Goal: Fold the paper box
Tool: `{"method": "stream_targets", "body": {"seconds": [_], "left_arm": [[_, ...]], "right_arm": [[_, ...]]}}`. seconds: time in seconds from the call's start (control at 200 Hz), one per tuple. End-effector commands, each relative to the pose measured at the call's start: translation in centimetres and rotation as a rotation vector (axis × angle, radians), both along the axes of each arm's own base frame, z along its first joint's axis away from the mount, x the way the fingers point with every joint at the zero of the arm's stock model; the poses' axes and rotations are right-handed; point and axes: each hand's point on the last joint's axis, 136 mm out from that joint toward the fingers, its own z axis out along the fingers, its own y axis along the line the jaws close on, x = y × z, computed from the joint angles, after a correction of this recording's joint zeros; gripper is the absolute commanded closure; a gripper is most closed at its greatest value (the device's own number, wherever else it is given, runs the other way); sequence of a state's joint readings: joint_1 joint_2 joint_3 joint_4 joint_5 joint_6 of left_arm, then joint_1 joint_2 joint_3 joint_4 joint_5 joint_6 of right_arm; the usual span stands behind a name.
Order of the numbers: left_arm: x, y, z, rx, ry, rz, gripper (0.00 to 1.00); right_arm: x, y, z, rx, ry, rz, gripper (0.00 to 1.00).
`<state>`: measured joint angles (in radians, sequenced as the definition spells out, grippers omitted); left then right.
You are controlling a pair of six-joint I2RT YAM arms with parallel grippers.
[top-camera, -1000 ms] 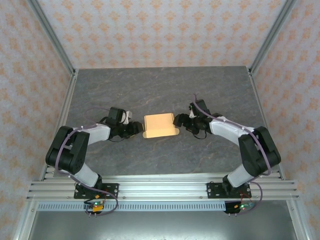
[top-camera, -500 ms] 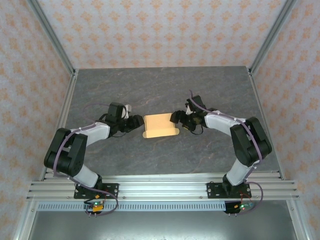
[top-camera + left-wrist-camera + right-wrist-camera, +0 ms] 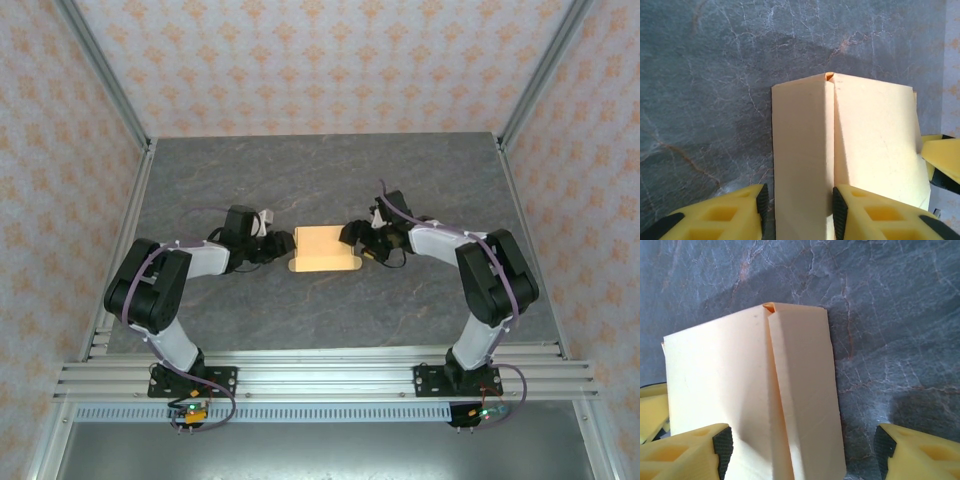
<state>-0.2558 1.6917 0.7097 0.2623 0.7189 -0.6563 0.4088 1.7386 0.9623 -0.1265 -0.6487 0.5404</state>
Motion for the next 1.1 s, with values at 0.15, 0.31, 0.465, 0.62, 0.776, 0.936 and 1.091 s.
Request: {"method": "stream_targets", "body": {"seconds": [0.15, 0.31, 0.465, 0.62, 0.776, 0.936, 1.091], "left_arm": [[-0.2, 0.4, 3.0, 0.010, -0.052, 0.016, 0.33], [0.1, 0.5, 4.7, 0.014, -0.082, 0.028, 0.30], [0.4, -0.6, 3.1, 0.007, -0.051, -0.003, 0.32], [0.2, -2.2, 1.0, 0.034, -0.028, -0.063, 0.40], [0.1, -2.4, -0.5, 0.054, -0.008, -0.073, 0.55], [-0.3, -2.1, -1.8, 0.041, 0.020, -0.080, 0.64], [-0.2, -1.4, -2.5, -0.028, 0.041, -0.039, 0.71]], "right_arm": [[0.2, 0.2, -0.7, 0.005, 0.021, 0.007, 0.34], [0.1, -0.6, -1.4, -0.057, 0.034, 0.009, 0.38], [-0.3, -0.9, -2.2, -0.083, 0.055, 0.016, 0.41], [-0.6, -0.6, -2.3, -0.059, 0.063, 0.029, 0.43], [-0.6, -0.2, -1.5, -0.028, 0.050, 0.038, 0.42], [-0.4, 0.5, 0.1, 0.020, 0.022, 0.052, 0.34], [0.1, 0.5, 1.0, 0.099, 0.029, 0.021, 0.21]]}}
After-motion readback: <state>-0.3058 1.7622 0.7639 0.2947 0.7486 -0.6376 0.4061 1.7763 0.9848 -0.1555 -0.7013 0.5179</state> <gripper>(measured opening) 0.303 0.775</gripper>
